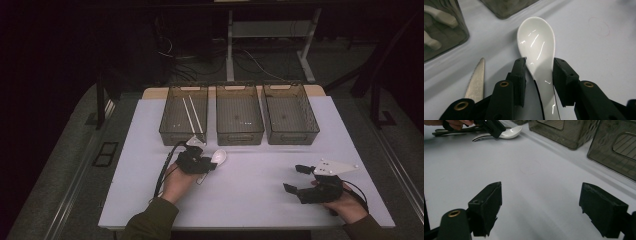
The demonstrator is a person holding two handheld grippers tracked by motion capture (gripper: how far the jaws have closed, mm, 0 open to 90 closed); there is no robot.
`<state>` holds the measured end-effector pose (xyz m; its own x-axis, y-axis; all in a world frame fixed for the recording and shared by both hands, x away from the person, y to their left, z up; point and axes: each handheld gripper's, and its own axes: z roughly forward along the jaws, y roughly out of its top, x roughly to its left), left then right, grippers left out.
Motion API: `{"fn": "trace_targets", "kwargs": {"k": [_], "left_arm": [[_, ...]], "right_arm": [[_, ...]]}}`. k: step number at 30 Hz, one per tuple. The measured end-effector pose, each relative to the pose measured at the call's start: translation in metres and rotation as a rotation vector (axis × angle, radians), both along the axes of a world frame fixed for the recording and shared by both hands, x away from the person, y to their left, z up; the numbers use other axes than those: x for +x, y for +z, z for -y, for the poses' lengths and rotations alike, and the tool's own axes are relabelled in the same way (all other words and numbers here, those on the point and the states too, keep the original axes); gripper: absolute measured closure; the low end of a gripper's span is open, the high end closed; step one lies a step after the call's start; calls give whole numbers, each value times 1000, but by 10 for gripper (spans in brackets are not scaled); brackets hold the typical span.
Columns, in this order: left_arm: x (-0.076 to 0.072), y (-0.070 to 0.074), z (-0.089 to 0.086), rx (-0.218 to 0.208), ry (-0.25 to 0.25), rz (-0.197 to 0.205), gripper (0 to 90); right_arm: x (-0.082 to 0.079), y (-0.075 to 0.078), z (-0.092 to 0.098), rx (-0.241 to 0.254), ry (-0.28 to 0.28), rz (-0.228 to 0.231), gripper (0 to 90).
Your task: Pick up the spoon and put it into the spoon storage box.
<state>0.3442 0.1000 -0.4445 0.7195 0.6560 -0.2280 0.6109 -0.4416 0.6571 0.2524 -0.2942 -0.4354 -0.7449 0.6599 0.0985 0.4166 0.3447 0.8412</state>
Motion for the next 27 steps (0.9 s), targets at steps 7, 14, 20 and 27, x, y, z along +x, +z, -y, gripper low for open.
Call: {"fn": "trace_targets", "kwargs": {"k": [7,14,20,27], "left_arm": [[-3,0,3,21,2,14,639],[-2,0,1,-8,20,-23,655],[-5,1,4,23,8,-4,674],[-8,2,6,59,-11,19,687]], "right_arm": [[0,0,-1,-4,2,-1,182],[0,0,-1,-4,1,3,183],[0,0,-1,-7,2,3,182],[-1,0,-2,-10,1,7,183]]}}
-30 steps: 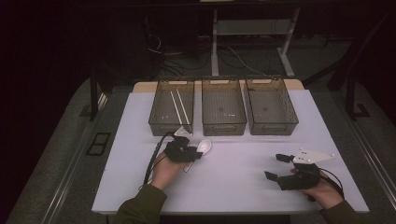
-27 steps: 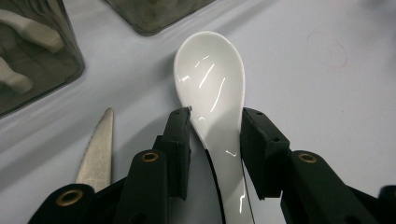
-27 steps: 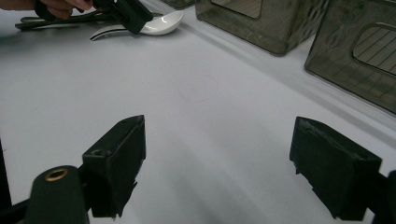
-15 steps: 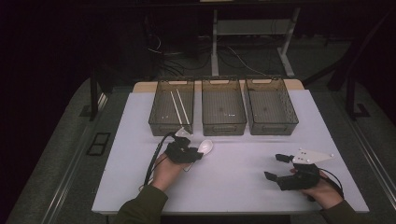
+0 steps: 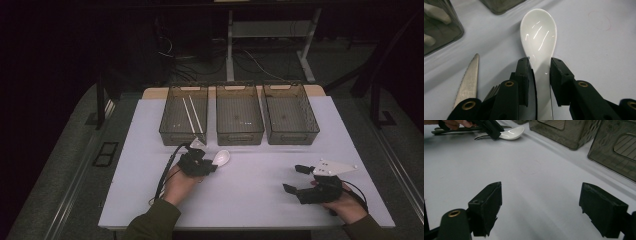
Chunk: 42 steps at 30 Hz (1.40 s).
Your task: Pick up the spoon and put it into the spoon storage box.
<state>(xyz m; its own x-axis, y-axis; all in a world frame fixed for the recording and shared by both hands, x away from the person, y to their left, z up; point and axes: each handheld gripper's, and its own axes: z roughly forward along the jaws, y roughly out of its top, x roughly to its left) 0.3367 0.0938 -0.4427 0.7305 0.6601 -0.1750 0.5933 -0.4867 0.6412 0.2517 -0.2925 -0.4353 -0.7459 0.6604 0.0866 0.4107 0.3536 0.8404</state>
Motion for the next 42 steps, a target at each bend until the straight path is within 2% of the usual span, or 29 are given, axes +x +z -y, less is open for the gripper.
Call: {"fn": "trace_targets", "kwargs": {"k": [2,3,4,11,12,15,17,25,32,34,39,42], "left_arm": [[-1,0,1,16,-12,10,715],[-2,0,2,21,-13,14,777],[-2,0,2,25,-15,17,791],[-1,0,2,22,-32,16,813],[-2,0,2,29,-33,22,841],[-1,0,3,39,-37,20,843],[-1,0,3,28,-32,16,844],[0,3,1,22,-63,26,844],[-2,10,1,17,-106,38,844],[-2,12,3,24,-125,45,843],[-1,20,6,0,-182,54,843],[0,24,8,-5,-217,68,843]], "right_arm": [[0,0,0,0,2,0,183],[0,0,0,0,2,0,183],[0,0,0,-1,3,1,183],[0,0,0,-1,1,1,183],[0,0,0,-1,2,0,183],[0,0,-1,-4,4,0,183],[0,0,-1,-3,5,0,183],[0,0,0,3,3,2,182],[1,-1,-3,16,1,5,180],[2,-2,-5,21,1,-7,164],[4,-6,-9,35,-1,-9,114],[4,-7,-9,41,-9,-7,114]]}}
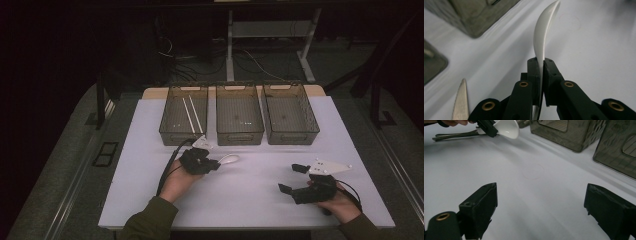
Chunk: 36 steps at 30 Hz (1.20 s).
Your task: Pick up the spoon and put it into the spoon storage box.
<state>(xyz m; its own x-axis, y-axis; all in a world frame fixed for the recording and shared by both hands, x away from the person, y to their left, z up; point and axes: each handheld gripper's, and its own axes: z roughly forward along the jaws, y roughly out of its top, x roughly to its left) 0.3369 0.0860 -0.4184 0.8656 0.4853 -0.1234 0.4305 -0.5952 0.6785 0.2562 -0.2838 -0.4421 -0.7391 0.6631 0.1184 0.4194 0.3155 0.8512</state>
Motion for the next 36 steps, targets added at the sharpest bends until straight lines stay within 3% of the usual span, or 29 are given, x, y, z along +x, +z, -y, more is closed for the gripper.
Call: {"fn": "trace_targets", "kwargs": {"k": [13,19,26,36], "left_arm": [[8,18,4,-55,-71,22,843],[13,28,10,-60,-87,52,843],[24,38,13,-89,-96,54,843],[39,59,21,-78,-115,85,842]], "right_arm": [[0,0,4,-3,-21,2,114],[-1,1,4,-3,-17,6,114],[0,1,6,-2,-23,-1,114],[-1,2,8,-2,-31,4,115]]}}
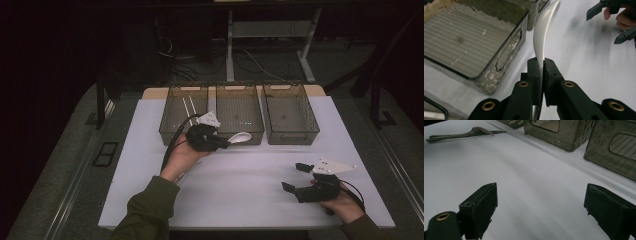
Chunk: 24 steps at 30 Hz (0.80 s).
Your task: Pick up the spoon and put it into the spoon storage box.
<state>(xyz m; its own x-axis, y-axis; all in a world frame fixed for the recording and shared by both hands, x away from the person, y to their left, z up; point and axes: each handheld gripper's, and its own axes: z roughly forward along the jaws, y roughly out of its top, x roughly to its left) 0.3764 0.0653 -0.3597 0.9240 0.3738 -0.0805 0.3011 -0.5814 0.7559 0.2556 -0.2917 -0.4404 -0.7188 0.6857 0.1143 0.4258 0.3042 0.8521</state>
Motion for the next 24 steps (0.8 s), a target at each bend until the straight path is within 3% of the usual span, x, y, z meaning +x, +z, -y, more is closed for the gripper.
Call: {"fn": "trace_targets", "kwargs": {"k": [14,24], "left_arm": [[33,26,20,2,1,52,842],[64,18,37,6,20,47,842]], "right_arm": [[0,1,2,6,-7,3,114],[-1,2,5,13,-17,2,115]]}}
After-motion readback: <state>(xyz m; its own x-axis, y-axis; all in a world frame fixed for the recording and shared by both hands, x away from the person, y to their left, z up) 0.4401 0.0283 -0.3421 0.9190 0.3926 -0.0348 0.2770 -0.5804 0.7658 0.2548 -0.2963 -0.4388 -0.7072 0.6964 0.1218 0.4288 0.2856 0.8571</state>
